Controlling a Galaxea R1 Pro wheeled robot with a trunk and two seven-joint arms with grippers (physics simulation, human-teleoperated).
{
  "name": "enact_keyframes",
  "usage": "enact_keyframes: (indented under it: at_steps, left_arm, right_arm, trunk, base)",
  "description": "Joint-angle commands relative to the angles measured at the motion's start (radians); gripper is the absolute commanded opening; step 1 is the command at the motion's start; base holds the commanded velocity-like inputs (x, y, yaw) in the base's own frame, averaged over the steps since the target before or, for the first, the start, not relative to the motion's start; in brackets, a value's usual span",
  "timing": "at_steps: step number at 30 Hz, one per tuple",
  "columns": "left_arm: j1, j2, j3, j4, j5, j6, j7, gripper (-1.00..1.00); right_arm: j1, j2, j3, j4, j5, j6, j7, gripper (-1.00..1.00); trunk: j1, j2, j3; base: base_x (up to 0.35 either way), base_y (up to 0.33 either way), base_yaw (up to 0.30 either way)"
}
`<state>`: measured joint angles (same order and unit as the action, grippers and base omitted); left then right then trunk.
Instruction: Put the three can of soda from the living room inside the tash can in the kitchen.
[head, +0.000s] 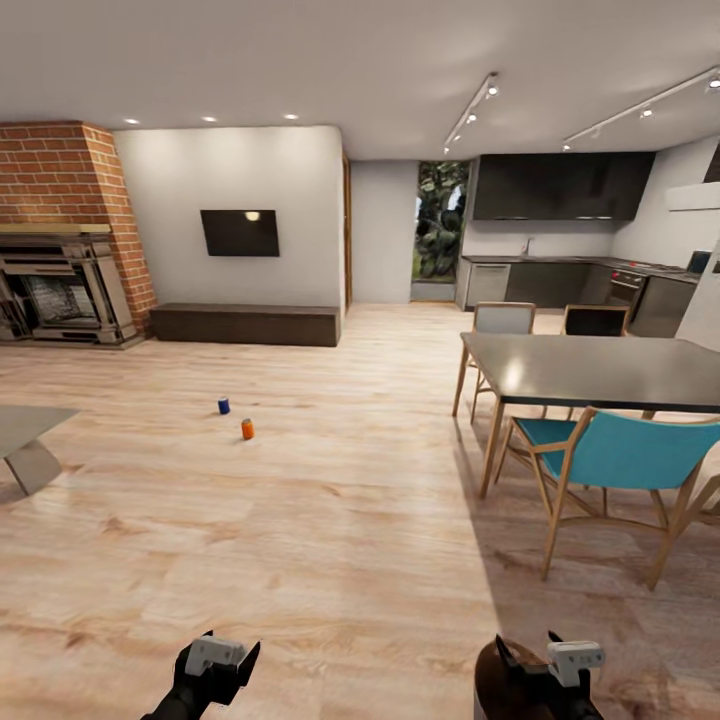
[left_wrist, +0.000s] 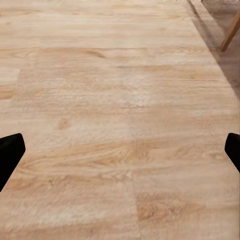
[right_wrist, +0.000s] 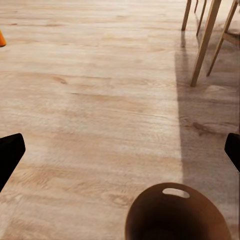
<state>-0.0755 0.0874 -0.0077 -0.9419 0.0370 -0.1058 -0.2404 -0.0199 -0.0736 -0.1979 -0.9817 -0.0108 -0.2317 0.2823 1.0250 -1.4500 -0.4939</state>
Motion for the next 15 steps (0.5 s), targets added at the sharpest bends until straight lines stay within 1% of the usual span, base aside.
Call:
enact_keyframes:
  at_steps: [1, 8, 15]
  left_arm:
    - [0.000, 0.000, 0.000, 0.000, 0.000, 0.000, 0.000, 1.00]
    - [0.000, 0.000, 0.000, 0.000, 0.000, 0.001, 0.000, 1.00]
    - [-0.001, 0.000, 0.000, 0.000, 0.000, 0.002, 0.000, 1.00]
  right_arm:
    - [0.000, 0.000, 0.001, 0.000, 0.000, 0.000, 0.000, 1.00]
    - [0.000, 0.000, 0.003, 0.000, 0.000, 0.000, 0.000, 1.00]
    - [0.000, 0.000, 0.003, 0.000, 0.000, -0.001, 0.000, 1.00]
  trunk:
    - [0.000, 0.000, 0.000]
    - [0.000, 0.000, 0.000]
    - [0.000, 0.000, 0.007]
  base:
    - [0.227, -0.206, -0.001]
    - [0.254, -0.197, -0.011]
    - [0.242, -0.206, -0.141]
